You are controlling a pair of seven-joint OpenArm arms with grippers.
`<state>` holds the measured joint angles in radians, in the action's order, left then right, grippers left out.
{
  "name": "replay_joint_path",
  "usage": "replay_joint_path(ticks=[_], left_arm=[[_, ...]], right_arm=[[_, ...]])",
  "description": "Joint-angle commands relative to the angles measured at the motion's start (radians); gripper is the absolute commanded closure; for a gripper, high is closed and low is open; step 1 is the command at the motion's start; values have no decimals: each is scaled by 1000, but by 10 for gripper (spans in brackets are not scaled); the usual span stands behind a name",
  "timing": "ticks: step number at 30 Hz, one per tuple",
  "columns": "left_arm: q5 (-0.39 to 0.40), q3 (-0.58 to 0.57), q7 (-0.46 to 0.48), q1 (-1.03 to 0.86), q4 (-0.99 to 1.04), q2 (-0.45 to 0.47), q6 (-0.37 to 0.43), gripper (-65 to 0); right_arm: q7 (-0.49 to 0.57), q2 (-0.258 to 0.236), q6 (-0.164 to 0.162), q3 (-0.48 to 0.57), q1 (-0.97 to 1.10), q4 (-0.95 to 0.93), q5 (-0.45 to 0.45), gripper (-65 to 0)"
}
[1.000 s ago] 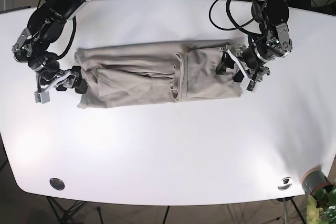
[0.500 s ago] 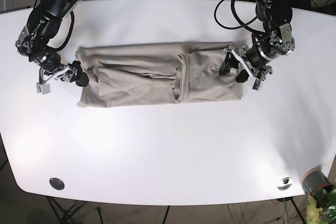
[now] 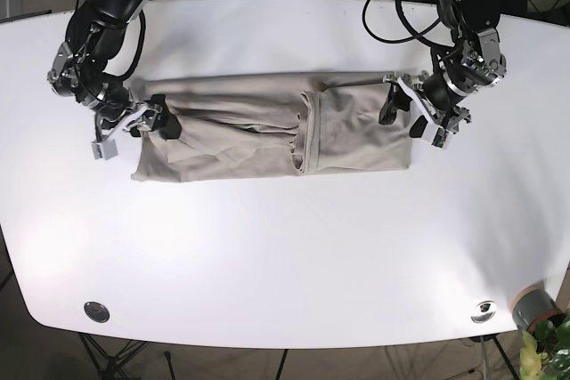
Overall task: Fold the T-shirt properly
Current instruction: 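Grasp the other strip end with the right gripper and lift it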
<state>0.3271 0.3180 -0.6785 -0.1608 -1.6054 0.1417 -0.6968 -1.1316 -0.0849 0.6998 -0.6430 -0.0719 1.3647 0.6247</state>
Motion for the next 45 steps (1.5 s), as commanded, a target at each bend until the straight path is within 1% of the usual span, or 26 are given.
replay_joint_path(ticks=[1,2,4,8,12,13,15,17,18,20,22,23,26,29,33,34,36,37,39,40,42,45], left_arm=[[14,3,24,7,7,9,-1,-383],[14,3,26,7,23,9,-1,-383],[13,3,26,7,44,9,-1,-383],[14,2,26,11,84,29,-1,-383],[14,2,27,13,103,29,-1,-383],[14,2,27,13,106,29,-1,-383],[13,2,27,13,107,31,-1,-383],[13,2,27,13,110,31,-1,-383],[13,2,27,13,110,31,-1,-383],[13,2,27,10,110,31,-1,-383],[13,2,27,10,110,31,-1,-383],[13,2,27,8,110,31,-1,-383],[13,2,27,8,110,31,-1,-383],[11,2,27,8,110,31,-1,-383],[11,2,27,7,110,31,-1,-383],[11,2,27,7,110,31,-1,-383],[11,2,26,7,110,31,-1,-383],[11,2,24,7,110,31,-1,-383],[11,2,24,7,110,31,-1,-383],[11,2,24,5,110,31,-1,-383],[11,2,23,5,110,31,-1,-383],[11,2,21,5,110,29,-1,-383]], right_arm=[[-8,-3,-2,2,-9,23,-4,-517],[-6,12,-2,4,-9,22,-4,-517],[-3,27,-2,4,-9,22,-6,-517],[41,37,-2,7,-10,22,-6,-517],[60,47,-2,7,-10,20,-6,-515],[68,47,-2,7,-10,20,-6,-507],[75,47,-2,7,-10,20,-6,-471],[77,47,-2,7,-19,20,-6,-388],[77,47,-2,7,-26,20,-6,-331],[77,46,-2,9,-27,20,-6,-176],[77,46,-2,9,-27,23,-6,-59],[77,44,-2,12,-29,26,-6,-13],[77,33,-2,56,-24,69,-6,-43],[77,26,-2,108,-1,149,-6,-24],[77,27,-2,154,47,292,-6,-22],[77,27,-10,163,56,318,-6,-22],[77,27,-45,199,82,391,-6,-22],[77,27,-58,216,90,425,-4,-22],[77,27,-73,249,102,485,-4,-22],[77,29,-79,265,109,514,-4,-22],[77,30,-81,291,126,559,-4,-22],[77,56,-76,320,143,600,-4,-22]])
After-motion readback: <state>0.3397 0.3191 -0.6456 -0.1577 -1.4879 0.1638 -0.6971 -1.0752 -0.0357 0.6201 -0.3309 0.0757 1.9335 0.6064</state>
